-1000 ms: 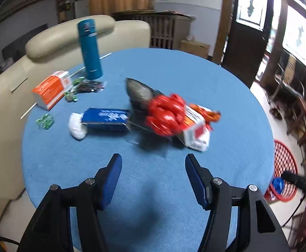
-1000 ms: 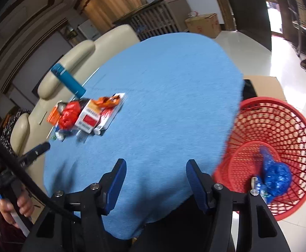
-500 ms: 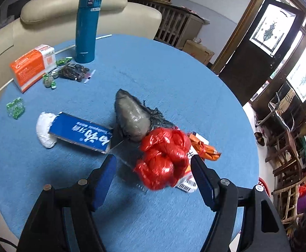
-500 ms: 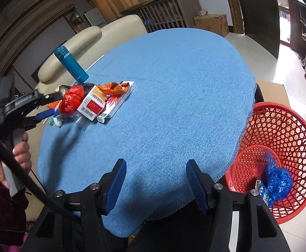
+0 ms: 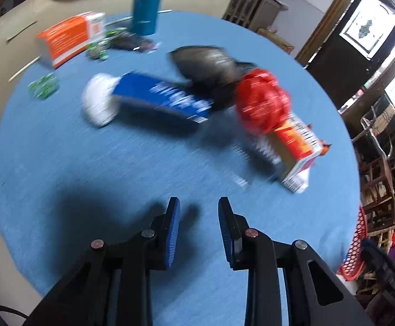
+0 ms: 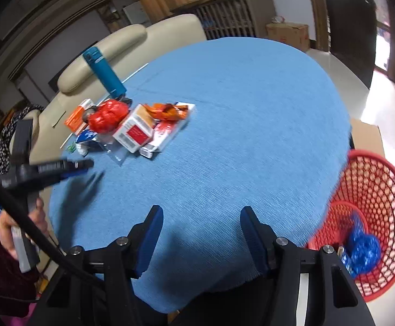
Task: Collect trash
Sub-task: 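Move both open tools back over the table toward the remaining trash, then grasp the white-and-orange medicine box with the right tool and lift it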
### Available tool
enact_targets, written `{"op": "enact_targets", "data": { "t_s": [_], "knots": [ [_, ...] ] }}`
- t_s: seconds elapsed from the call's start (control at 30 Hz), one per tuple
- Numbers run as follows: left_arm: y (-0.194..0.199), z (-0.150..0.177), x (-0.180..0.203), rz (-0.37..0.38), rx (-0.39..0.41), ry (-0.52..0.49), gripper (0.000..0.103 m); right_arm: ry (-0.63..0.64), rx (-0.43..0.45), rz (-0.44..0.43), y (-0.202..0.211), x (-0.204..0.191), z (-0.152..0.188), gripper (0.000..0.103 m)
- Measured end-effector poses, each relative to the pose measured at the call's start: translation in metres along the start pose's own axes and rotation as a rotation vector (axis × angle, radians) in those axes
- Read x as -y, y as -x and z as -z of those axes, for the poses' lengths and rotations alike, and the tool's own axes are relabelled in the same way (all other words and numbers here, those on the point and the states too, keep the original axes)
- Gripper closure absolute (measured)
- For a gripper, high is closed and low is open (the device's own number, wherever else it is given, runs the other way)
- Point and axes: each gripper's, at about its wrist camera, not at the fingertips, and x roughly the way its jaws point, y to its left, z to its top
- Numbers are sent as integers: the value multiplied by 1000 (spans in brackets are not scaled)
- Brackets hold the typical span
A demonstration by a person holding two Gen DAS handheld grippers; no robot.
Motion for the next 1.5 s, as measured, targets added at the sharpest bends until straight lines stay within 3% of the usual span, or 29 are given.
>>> {"op": "enact_targets", "data": {
  "t_s": [0.37, 0.67, 1.0, 1.17, 1.5],
  "knots": [
    [14, 8, -24, -18, 42, 3, 73, 207, 9, -38, -42, -80, -56, 40],
    [13, 16, -33, 21, 34, 0, 73, 261, 4, -27, -94, -118, -87, 40],
    [25, -11, -27, 90, 89, 23, 73, 189, 17, 7, -121, -119, -101, 40],
    [11, -29, -15, 104, 77, 39, 73, 289, 74, 67, -115, -133, -92, 40],
    [-17, -53, 15, 182, 7, 66, 73, 153, 68, 35, -105, -93, -92, 40]
  ]
}}
